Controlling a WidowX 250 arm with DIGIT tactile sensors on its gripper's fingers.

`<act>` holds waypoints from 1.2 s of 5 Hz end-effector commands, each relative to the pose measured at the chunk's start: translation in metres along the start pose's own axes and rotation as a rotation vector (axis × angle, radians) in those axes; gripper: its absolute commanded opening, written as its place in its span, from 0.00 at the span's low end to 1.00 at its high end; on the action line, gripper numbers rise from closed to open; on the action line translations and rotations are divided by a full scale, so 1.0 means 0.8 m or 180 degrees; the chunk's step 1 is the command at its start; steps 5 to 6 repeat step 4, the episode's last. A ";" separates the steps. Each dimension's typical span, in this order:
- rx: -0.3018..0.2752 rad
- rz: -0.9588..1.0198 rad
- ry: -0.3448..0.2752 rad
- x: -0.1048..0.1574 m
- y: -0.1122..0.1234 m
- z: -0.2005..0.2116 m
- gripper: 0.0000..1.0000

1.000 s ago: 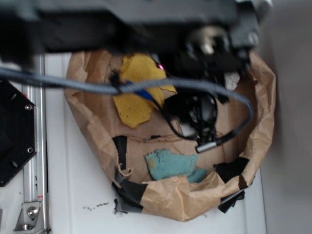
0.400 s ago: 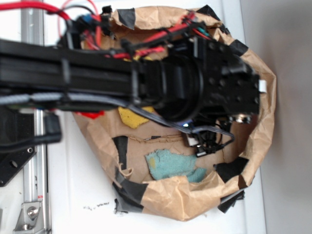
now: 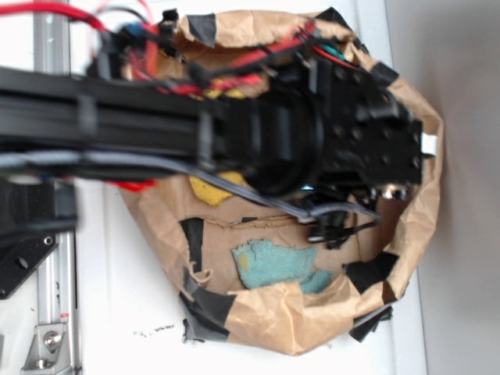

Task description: Grab the black box.

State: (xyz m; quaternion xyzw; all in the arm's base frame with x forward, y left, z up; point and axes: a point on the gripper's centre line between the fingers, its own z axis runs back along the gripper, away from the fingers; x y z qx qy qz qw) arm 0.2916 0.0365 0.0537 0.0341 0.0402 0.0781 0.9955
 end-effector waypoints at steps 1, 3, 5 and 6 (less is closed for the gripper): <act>-0.0176 -0.0041 -0.0793 -0.024 0.052 0.137 0.00; -0.0258 -0.0257 -0.0621 -0.035 0.039 0.187 0.00; -0.0191 -0.0238 -0.0483 -0.030 0.034 0.177 0.00; -0.0191 -0.0238 -0.0483 -0.030 0.034 0.177 0.00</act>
